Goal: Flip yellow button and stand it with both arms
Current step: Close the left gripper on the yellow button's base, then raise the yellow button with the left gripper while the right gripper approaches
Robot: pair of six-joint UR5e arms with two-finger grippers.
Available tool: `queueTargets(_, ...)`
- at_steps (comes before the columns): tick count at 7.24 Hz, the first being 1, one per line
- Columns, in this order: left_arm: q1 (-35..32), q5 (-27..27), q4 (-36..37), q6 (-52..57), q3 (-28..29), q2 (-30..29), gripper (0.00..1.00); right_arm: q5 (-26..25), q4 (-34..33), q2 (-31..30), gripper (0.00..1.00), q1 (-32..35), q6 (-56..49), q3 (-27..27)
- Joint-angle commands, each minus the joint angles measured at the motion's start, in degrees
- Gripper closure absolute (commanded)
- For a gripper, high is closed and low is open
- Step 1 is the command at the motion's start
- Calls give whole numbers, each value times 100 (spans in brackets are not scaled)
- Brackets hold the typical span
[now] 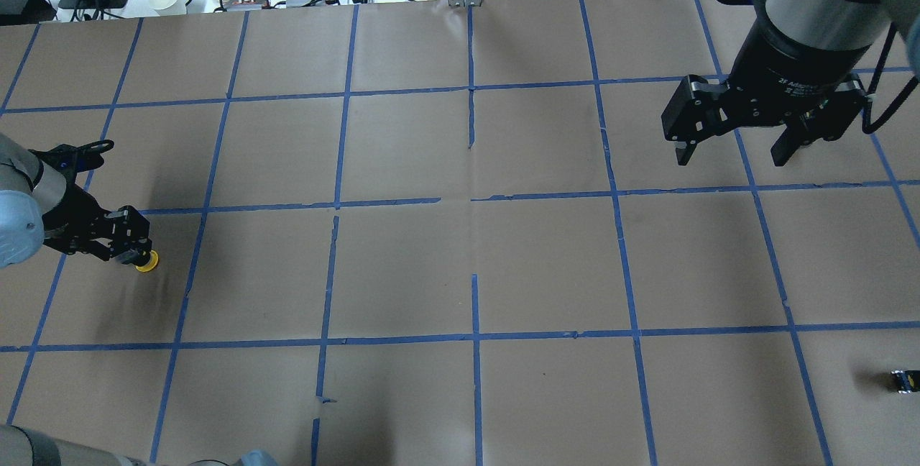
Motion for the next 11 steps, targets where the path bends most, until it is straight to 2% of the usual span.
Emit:
queueTargets(1, -3, 25, 2, 46, 1, 31, 68, 5, 20, -3, 0, 15, -22, 6)
queueTargets(2, -3, 43, -15, 72, 19, 49, 77, -4, 29, -20, 0, -11, -5, -2)
queueTargets(4, -195, 8, -285, 116, 325, 189, 79, 5, -15, 23, 0, -12, -5, 6)
queueTargets(5, -466, -122, -871, 99, 570, 399, 79, 5, 20, 24, 0, -3, -14, 24)
queueTargets(6, -704, -333, -1277, 90, 773, 453, 79, 13, 38, 6, 0, 6, -14, 67)
queueTargets(8, -1179, -1315, -1998, -33, 845, 698, 79, 319, 3, 67, 0, 24, 152, 24)
queueTargets(9, -1390, -1945, -2515, -85, 837, 795, 79, 1243, -15, 189, 0, 15, 736, -20)
queueTargets(11, -2195, -3954, -2792, -1258, 810, 1015, 79, 2678, -145, 462, 0, 6, 1977, -247)
